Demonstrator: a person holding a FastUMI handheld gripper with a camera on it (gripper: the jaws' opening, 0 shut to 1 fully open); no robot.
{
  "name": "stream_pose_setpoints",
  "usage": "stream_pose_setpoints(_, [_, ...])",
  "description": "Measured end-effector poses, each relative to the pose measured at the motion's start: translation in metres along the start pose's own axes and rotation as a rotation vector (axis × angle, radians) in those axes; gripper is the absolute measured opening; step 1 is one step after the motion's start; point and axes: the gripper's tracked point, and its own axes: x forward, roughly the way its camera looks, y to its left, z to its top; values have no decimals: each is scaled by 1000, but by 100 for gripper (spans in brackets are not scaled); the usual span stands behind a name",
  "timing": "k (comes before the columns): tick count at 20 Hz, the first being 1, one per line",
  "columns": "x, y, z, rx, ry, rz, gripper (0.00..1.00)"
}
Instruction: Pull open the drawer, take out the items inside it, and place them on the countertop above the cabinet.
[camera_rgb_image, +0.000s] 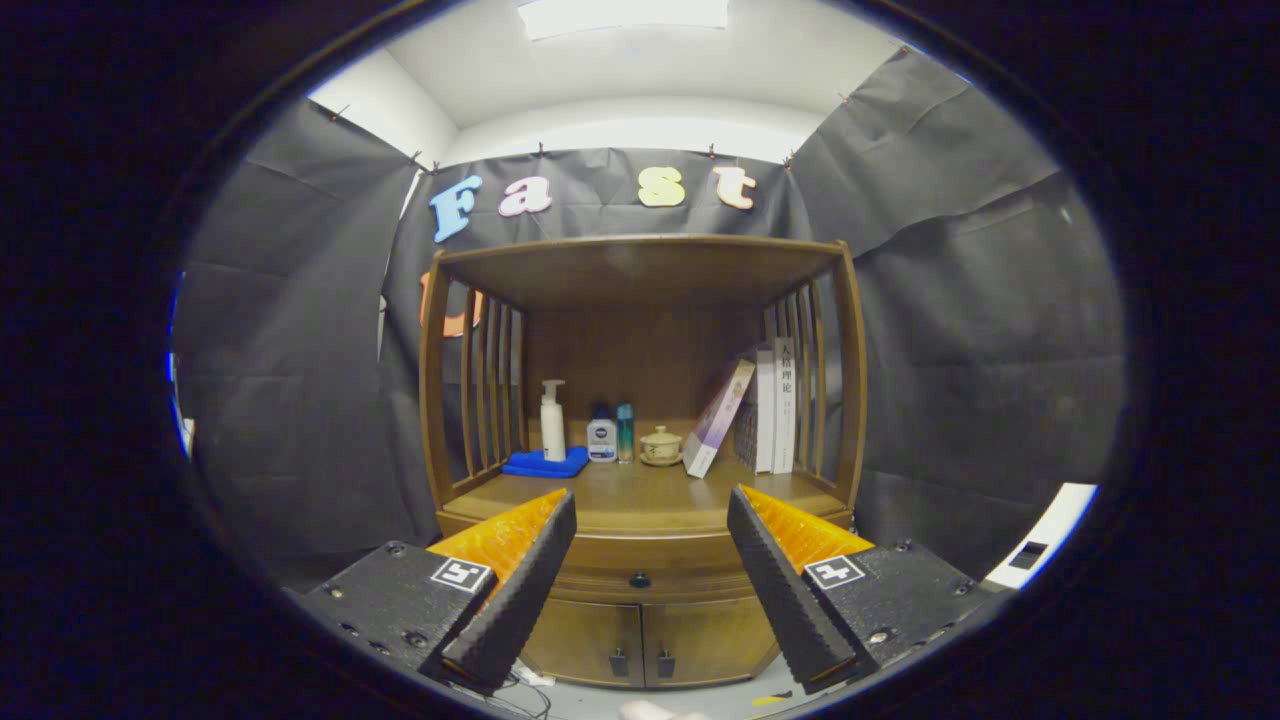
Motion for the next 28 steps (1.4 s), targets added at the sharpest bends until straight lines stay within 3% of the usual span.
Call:
stream_pose_setpoints(8, [80,3,-116,27,126,-3,99])
stream_pose_setpoints(13, [129,6,-152,-15,162,-13,97])
stream_pose_setpoints(21, [172,4,-196,5,243,-19,77])
stream_pose_setpoints(28, [175,0,-196,30,240,-60,33])
